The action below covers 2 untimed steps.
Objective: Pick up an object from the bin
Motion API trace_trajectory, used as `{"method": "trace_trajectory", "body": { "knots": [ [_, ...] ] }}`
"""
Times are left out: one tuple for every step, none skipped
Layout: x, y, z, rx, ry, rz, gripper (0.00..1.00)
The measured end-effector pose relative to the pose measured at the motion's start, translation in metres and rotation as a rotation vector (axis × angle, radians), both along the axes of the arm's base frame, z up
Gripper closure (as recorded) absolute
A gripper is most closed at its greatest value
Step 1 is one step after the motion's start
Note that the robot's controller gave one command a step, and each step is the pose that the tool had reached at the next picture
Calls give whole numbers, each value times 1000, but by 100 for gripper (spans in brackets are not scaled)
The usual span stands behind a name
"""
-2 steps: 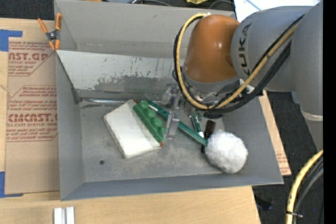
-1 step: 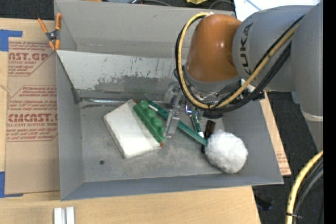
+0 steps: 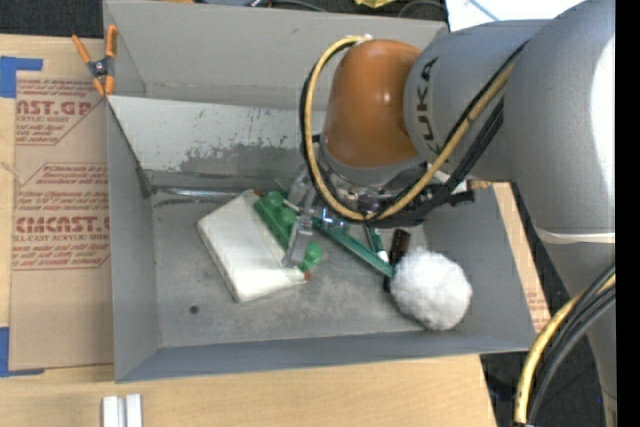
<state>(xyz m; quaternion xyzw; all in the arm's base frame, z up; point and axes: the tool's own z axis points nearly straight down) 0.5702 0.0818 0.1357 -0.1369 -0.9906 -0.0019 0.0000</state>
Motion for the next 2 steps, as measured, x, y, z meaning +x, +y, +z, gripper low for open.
{"method": "trace_trajectory", "body": {
  "knots": [
    [-4, 6, -62, -1, 18, -135, 0],
    [11, -6, -65, 3, -11, -139, 100]
  ]
}}
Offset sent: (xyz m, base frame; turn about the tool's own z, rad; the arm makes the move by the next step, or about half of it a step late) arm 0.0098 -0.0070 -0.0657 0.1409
